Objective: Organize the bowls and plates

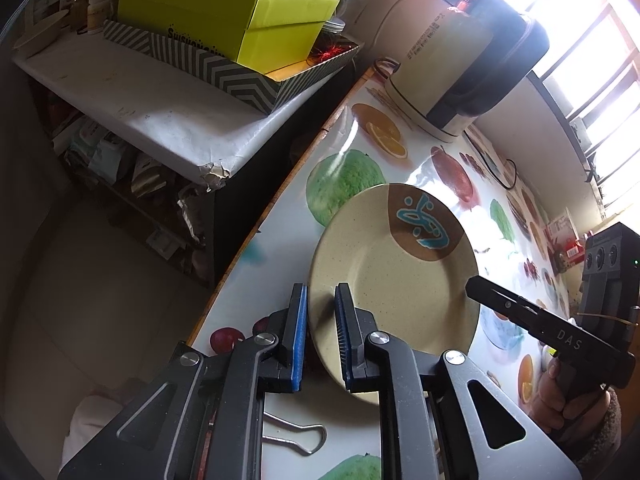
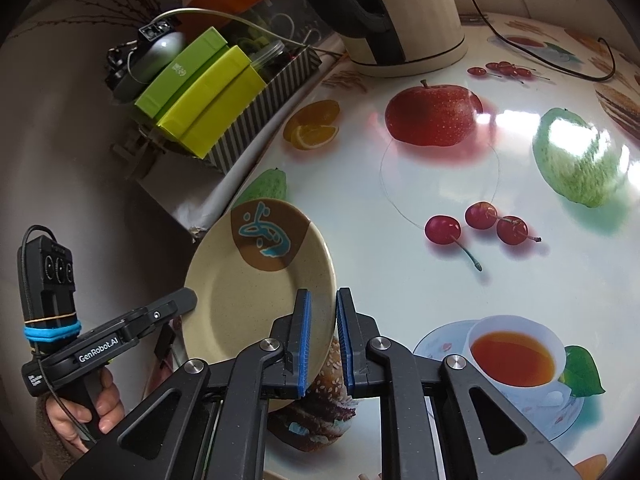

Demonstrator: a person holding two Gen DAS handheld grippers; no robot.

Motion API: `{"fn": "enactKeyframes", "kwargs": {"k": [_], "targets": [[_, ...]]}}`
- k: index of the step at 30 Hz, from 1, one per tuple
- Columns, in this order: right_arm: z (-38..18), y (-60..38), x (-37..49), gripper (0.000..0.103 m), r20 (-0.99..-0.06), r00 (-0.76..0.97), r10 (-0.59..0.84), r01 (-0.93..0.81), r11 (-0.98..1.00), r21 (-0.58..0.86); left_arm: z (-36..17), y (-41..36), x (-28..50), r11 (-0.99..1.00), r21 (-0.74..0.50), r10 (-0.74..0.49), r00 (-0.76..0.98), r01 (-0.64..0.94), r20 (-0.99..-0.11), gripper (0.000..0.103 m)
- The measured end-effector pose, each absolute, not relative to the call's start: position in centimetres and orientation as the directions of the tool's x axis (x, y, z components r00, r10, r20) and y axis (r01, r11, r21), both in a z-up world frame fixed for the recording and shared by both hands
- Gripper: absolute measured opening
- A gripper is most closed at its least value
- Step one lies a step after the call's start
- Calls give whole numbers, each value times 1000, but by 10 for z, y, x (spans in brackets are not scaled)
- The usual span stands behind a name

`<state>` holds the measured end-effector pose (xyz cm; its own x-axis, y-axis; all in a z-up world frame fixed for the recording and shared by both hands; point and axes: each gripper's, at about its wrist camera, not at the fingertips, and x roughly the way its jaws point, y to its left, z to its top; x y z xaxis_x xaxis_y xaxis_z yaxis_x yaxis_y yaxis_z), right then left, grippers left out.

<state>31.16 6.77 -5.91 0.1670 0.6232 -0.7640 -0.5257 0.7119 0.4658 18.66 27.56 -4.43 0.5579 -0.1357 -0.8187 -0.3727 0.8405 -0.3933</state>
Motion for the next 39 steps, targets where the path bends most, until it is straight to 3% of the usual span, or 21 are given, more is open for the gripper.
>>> {"fn": "enactKeyframes", "kwargs": {"k": [39], "targets": [[-5, -8, 227, 13, -718, 264, 644, -525, 720, 453, -1, 208, 111, 877, -396, -166, 603, -271, -780, 15]]}}
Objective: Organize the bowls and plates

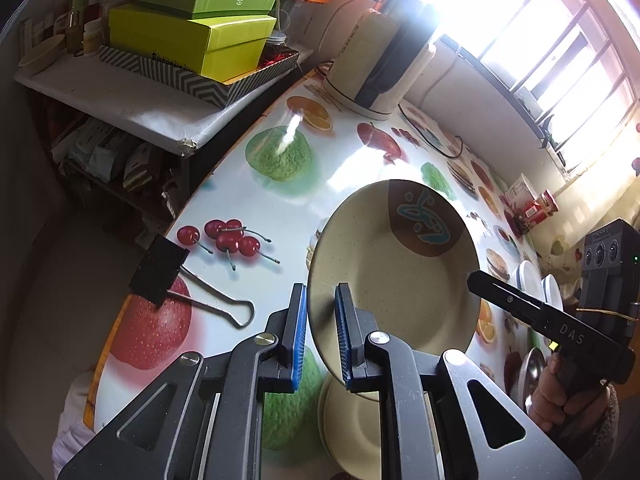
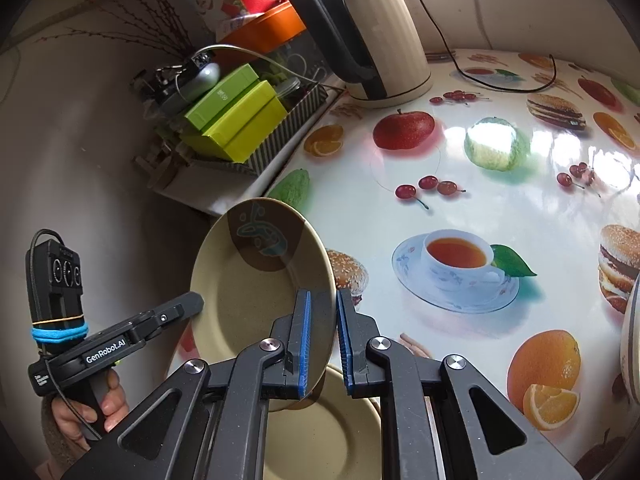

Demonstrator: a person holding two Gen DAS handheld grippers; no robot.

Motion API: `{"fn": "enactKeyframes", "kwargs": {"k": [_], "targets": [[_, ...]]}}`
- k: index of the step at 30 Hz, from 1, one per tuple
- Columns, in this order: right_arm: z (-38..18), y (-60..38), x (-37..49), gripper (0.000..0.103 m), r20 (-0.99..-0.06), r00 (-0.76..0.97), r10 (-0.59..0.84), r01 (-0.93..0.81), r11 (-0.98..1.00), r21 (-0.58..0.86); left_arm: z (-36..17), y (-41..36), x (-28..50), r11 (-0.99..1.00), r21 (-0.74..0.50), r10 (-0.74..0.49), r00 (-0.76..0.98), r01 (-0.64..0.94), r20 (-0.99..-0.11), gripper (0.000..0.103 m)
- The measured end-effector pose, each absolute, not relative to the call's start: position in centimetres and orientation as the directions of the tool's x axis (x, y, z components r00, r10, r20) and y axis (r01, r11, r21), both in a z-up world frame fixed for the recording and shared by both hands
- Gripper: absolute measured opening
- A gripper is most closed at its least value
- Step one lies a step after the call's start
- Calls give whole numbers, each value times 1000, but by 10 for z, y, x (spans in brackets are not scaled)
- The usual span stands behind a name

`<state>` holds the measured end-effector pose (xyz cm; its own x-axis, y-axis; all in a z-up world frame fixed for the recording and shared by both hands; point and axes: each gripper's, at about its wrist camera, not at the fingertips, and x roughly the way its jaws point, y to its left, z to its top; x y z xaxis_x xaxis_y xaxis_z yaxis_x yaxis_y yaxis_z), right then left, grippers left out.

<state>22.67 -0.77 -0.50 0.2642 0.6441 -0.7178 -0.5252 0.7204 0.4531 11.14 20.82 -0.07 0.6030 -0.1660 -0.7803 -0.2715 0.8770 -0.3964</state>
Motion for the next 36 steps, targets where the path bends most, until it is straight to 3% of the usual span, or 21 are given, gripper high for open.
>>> {"fn": "enactKeyframes", "kwargs": {"k": [36], "targets": [[-33, -62, 152, 13, -748, 269, 606, -469, 761, 448, -23, 163, 61, 902, -362, -186, 544, -236, -818, 15]]}}
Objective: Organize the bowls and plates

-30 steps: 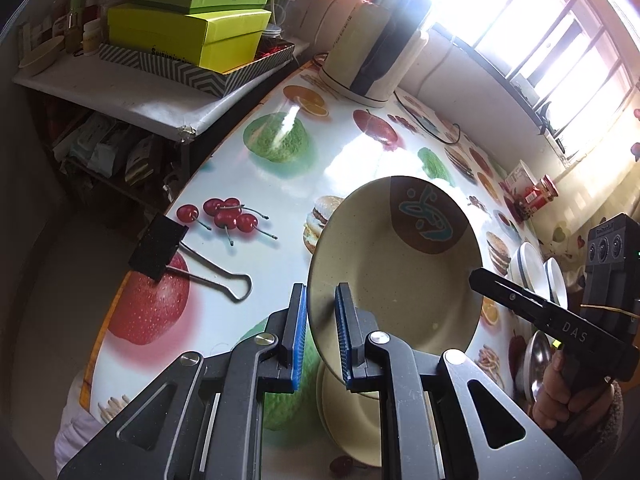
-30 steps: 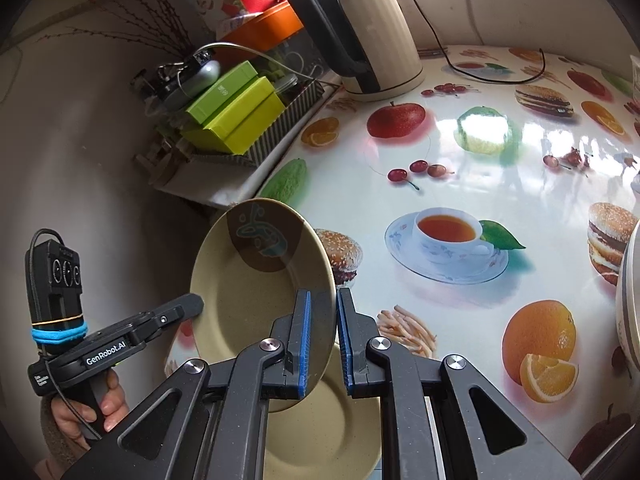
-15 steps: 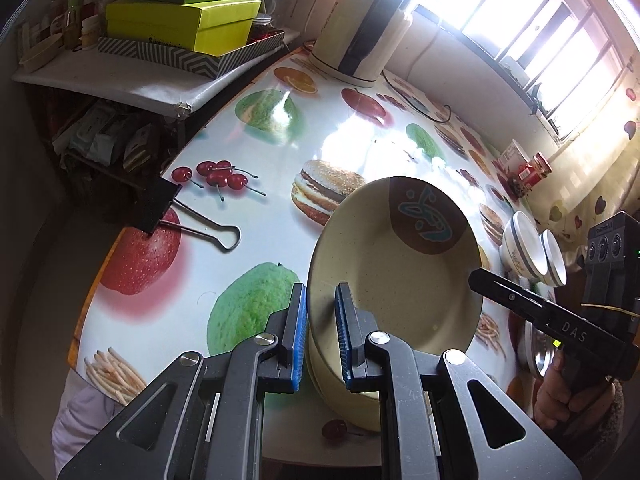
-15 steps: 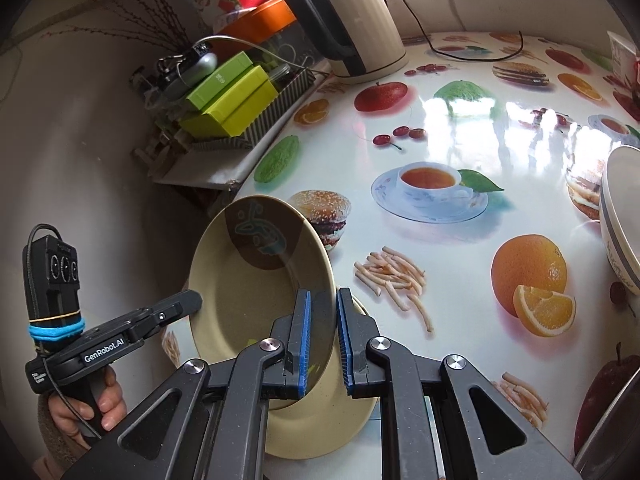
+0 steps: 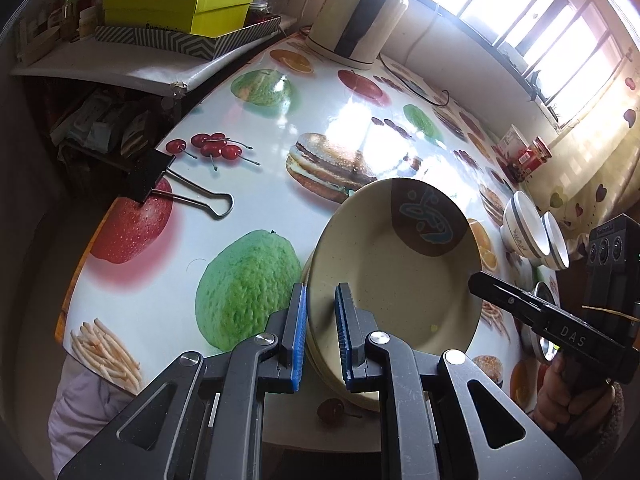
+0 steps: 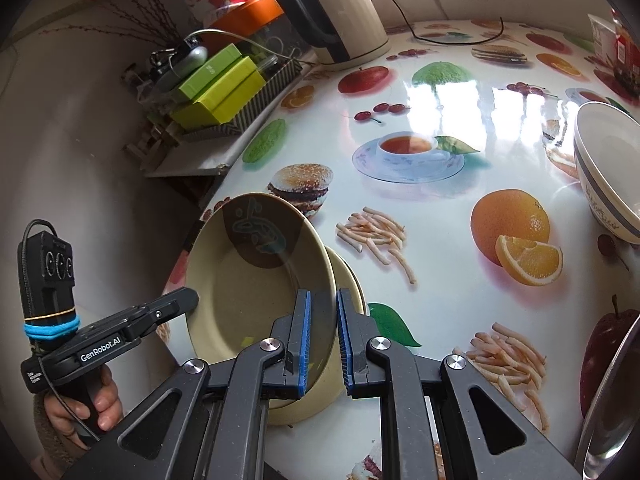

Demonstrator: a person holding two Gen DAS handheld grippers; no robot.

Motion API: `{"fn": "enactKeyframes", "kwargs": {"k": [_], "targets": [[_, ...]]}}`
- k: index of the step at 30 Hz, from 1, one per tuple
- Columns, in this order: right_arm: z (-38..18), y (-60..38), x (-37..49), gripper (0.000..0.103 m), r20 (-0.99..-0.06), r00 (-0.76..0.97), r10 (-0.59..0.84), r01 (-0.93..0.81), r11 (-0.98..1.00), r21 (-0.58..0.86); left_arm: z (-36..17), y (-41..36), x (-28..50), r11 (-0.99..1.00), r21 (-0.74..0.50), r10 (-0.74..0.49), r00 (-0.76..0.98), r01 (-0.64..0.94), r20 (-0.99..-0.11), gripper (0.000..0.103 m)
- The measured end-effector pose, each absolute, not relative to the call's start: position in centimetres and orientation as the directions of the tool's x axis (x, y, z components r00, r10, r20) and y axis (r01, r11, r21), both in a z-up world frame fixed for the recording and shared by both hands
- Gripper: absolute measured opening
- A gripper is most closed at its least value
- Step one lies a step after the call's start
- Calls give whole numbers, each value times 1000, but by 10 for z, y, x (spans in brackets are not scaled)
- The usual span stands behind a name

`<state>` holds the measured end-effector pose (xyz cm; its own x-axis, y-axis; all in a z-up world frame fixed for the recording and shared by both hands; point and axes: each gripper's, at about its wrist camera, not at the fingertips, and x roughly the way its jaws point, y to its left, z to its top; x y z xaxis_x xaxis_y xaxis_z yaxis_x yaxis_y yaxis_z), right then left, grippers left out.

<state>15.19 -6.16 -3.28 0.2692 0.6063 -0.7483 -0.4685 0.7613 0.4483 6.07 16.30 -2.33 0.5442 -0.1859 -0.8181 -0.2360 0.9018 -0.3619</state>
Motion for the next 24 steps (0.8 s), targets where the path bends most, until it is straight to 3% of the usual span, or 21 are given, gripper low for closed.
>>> {"fn": "enactKeyframes", "kwargs": {"k": [24], "targets": [[-46, -63, 147, 14, -767, 269, 582, -453, 779, 433, -31, 158, 64, 907, -345, -183, 514, -240, -838, 15]]}}
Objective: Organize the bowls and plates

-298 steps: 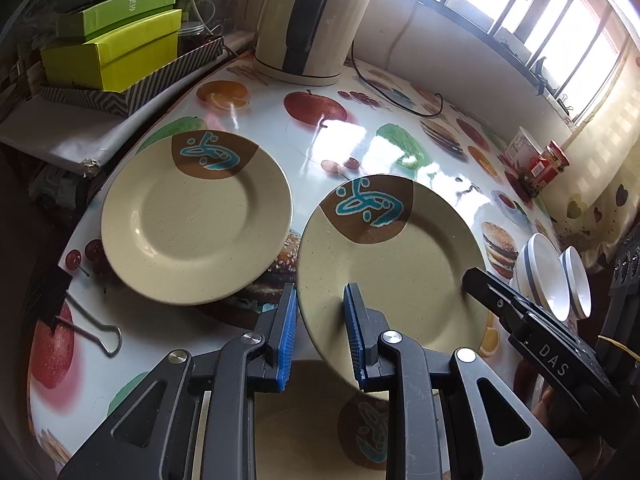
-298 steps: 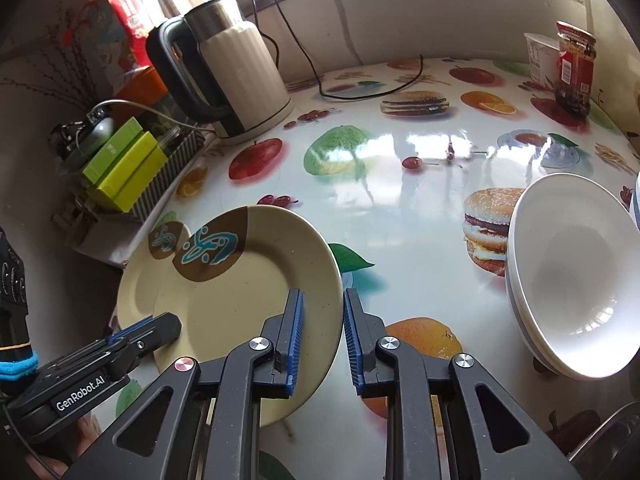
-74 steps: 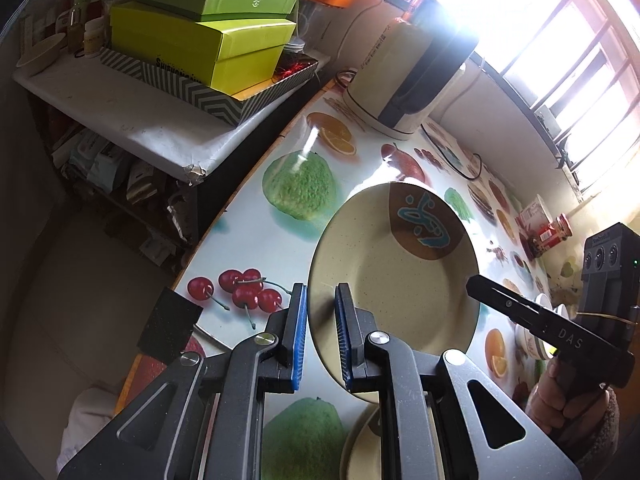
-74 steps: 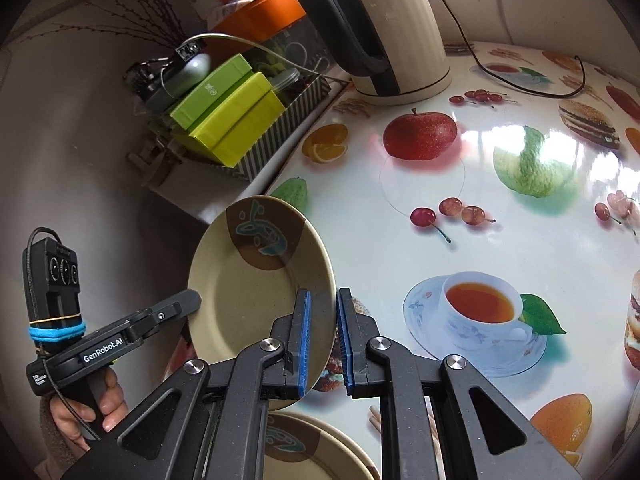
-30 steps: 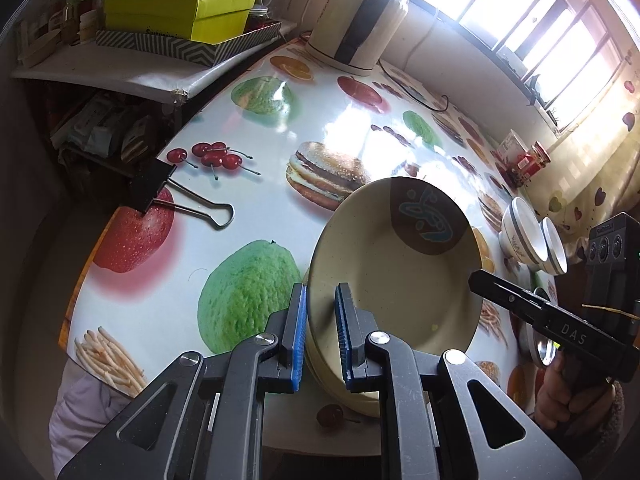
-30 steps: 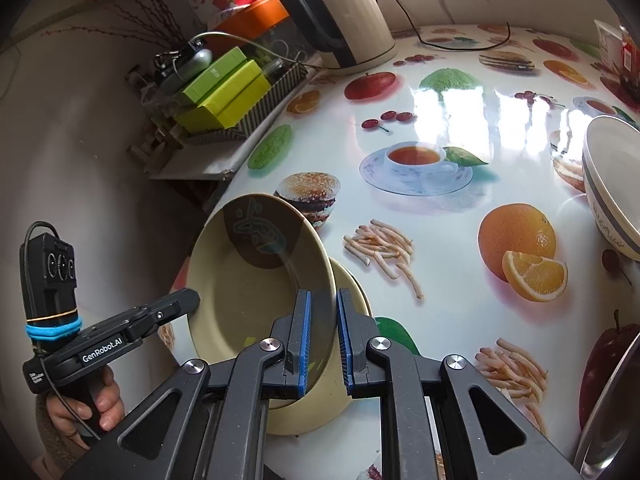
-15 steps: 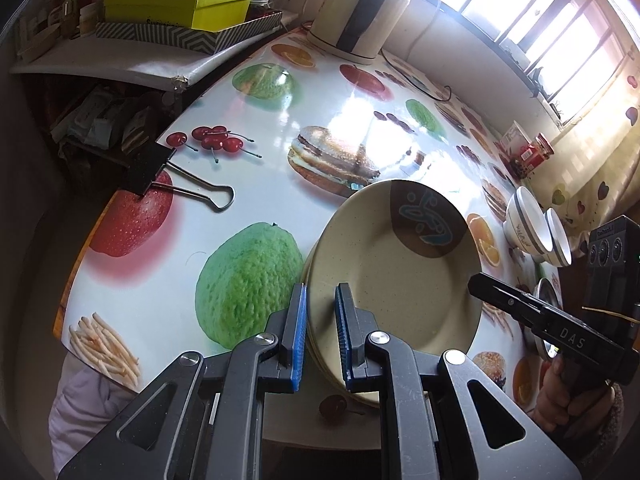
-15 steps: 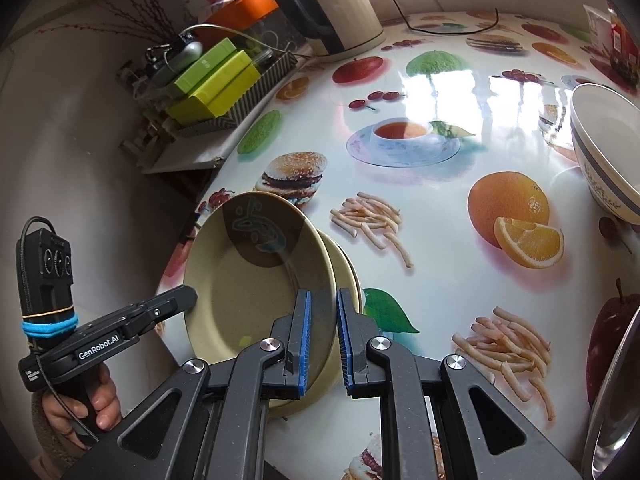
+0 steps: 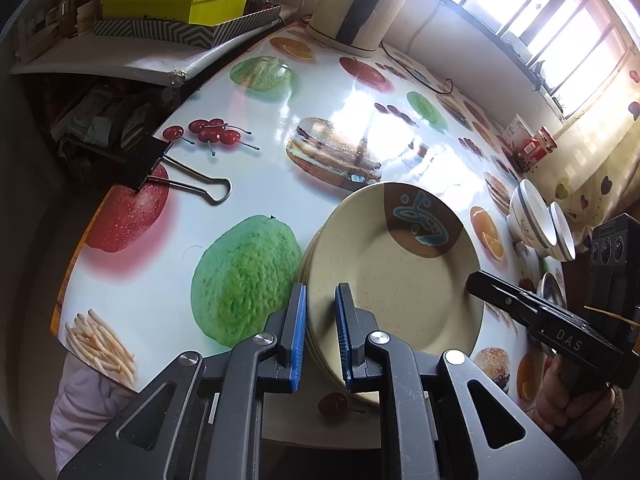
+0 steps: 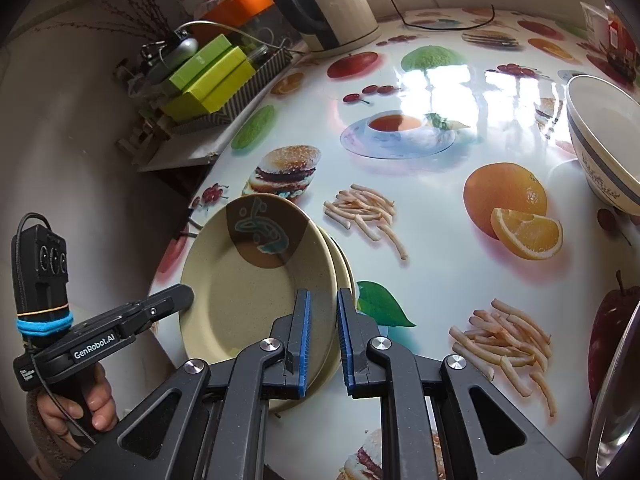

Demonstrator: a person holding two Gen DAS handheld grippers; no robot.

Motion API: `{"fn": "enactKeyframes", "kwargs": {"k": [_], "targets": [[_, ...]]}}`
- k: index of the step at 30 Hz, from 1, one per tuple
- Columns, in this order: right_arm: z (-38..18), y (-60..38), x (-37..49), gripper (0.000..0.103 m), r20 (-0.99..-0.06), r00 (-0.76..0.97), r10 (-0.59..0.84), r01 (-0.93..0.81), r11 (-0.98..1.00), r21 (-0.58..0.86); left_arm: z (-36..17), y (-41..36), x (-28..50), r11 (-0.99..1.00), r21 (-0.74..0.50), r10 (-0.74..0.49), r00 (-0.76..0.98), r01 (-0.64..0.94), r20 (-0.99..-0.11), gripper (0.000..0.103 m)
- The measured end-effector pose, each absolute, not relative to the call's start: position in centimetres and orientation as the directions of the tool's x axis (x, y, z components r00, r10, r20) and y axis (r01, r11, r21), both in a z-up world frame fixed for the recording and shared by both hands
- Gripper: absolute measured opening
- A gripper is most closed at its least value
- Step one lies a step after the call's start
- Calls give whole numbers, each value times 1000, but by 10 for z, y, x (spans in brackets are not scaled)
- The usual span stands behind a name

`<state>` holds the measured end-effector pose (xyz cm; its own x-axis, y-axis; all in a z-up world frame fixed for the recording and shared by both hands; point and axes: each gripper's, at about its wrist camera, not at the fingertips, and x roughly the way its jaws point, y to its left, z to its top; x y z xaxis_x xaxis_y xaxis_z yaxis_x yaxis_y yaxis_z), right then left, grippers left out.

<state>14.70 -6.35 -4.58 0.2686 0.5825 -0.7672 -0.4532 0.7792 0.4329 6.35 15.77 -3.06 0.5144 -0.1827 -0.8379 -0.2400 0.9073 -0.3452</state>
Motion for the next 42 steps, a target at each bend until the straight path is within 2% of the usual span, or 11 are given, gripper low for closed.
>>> {"fn": "enactKeyframes", "kwargs": {"k": [21, 23, 25, 26, 27, 31, 42], "targets": [[-46, -62, 147, 16, -775, 279, 567, -455, 789, 413, -31, 154, 63, 918, -321, -164, 515, -231, -841, 16], [-46, -62, 147, 16, -778, 289, 558, -459, 794, 399, -31, 153, 63, 918, -325, -170, 515, -227, -840, 23], [-45, -62, 147, 17, -776, 290, 560, -462, 792, 399, -31, 154, 63, 915, -329, -171, 515, -232, -840, 35], [-45, -62, 147, 18, -775, 294, 559, -465, 792, 395, -30, 154, 63, 915, -332, -174, 521, -228, -835, 37], [-44, -62, 147, 20, -772, 300, 561, -468, 792, 393, -30, 154, 62, 915, -337, -177, 528, -223, -831, 40], [-42, -66, 147, 40, -763, 317, 563, -464, 794, 393, -35, 160, 63, 899, -359, -187, 522, -249, -832, 46], [-64, -66, 154, 44, -761, 258, 595, -413, 780, 470, -51, 159, 73, 863, -437, -272, 495, -253, -825, 46]]}}
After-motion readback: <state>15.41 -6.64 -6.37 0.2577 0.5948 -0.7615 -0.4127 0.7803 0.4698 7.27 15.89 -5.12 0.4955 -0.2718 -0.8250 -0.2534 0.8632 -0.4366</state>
